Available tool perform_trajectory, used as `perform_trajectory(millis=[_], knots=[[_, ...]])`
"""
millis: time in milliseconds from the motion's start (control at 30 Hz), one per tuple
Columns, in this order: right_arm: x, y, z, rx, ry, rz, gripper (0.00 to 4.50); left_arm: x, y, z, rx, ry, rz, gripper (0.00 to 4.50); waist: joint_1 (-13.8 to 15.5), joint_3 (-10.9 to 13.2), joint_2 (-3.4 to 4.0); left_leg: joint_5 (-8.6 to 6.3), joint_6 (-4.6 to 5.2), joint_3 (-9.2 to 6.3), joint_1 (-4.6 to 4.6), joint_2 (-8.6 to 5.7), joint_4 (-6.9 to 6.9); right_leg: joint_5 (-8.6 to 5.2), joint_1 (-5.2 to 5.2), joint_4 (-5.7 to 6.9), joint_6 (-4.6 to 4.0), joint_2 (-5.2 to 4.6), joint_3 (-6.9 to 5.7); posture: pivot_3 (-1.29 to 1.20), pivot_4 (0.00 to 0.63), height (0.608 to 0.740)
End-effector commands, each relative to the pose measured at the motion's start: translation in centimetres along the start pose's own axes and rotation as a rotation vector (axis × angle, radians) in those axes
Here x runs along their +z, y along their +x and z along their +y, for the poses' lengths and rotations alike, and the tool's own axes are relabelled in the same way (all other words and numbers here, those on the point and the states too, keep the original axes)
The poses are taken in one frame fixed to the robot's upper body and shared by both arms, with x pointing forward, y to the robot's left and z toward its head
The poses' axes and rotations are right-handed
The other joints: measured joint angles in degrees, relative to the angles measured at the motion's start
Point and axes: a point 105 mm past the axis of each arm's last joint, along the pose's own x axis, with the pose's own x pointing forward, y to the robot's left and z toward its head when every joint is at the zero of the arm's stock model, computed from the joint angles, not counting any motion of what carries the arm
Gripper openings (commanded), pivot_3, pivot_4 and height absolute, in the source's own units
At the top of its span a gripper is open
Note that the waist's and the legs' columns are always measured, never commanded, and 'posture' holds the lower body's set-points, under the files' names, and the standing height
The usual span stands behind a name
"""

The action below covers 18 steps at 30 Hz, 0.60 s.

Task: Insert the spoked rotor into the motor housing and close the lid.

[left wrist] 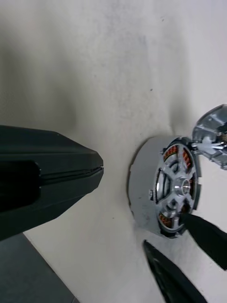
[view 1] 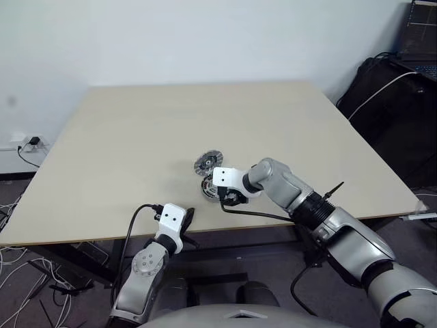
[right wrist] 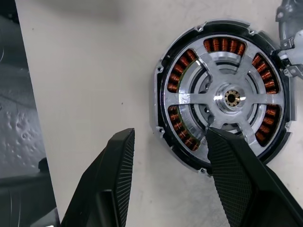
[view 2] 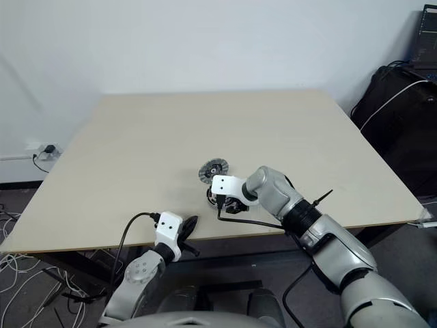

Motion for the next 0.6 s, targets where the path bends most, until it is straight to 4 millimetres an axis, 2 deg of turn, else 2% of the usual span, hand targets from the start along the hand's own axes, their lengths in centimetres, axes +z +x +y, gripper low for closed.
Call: perform_trajectory(millis=[33, 133, 167, 233, 367, 433, 600], knots=[[0.60, -0.21, -0.48, -0.011, -0.029, -0.005, 2.55, 1.49, 0.14, -0.19, -0.004, 0.003, -0.075, 0.00, 0.0, 0.0, 0.00, 0.00, 0.00, 0.00, 0.00, 0.00, 0.00, 0.00, 0.00, 0.00, 0.00, 0.00, 0.00, 0.00, 0.000, 0.740], [0.47, 0.15, -0.36, -0.002, -0.028, 0.005, 2.55, 1.73, 0.20, -0.23, -0.001, 0.003, -0.087, 0.00, 0.0, 0.0, 0.00, 0.00, 0.00, 0.01, 0.00, 0.00, 0.01, 0.00, 0.00, 0.01, 0.00, 0.00, 0.00, 0.00, 0.000, 0.740], [0.41, 0.27, -0.38, -0.003, -0.029, 0.011, 2.37, 1.77, 0.21, -0.24, -0.001, 0.004, -0.089, 0.00, 0.0, 0.0, 0.00, 0.00, 0.00, 0.01, 0.00, 0.00, 0.01, 0.00, 0.00, 0.01, 0.00, 0.00, 0.00, 0.00, 0.000, 0.740], [0.34, 0.45, -0.51, -0.012, -0.031, 0.018, 1.90, 1.77, 0.20, -0.25, 0.001, 0.004, -0.089, 0.00, 0.0, 0.0, 0.01, 0.00, 0.00, 0.01, 0.00, 0.00, 0.01, 0.00, 0.00, 0.01, 0.00, 0.00, 0.00, 0.00, 0.000, 0.740], [0.40, 0.66, -0.85, -0.036, -0.023, 0.018, 0.59, 1.72, 0.16, -0.26, 0.007, 0.001, -0.087, 0.00, -0.2, -0.1, -0.03, 0.00, 0.00, 0.01, 0.01, 0.01, 0.02, 0.01, 0.00, 0.03, 0.01, 0.02, 0.00, 0.00, 0.000, 0.740], [0.43, 0.71, -0.95, -0.043, -0.019, 0.015, 0.12, 1.69, 0.13, -0.22, 0.010, -0.001, -0.087, 0.00, -0.3, -0.1, -0.05, 0.00, -0.01, 0.01, 0.03, 0.03, 0.05, 0.03, 0.01, 0.07, 0.02, 0.03, 0.00, 0.00, 0.000, 0.740], [0.48, 0.72, -1.21, -0.057, 0.020, -0.002, 0.01, 1.59, 0.14, -0.12, 0.013, -0.005, -0.086, 0.00, -0.1, -0.1, -0.07, 0.00, -0.01, 0.03, 0.03, 0.03, 0.08, 0.11, -0.01, 0.11, 0.02, -0.02, -0.02, 0.00, 0.000, 0.740]])
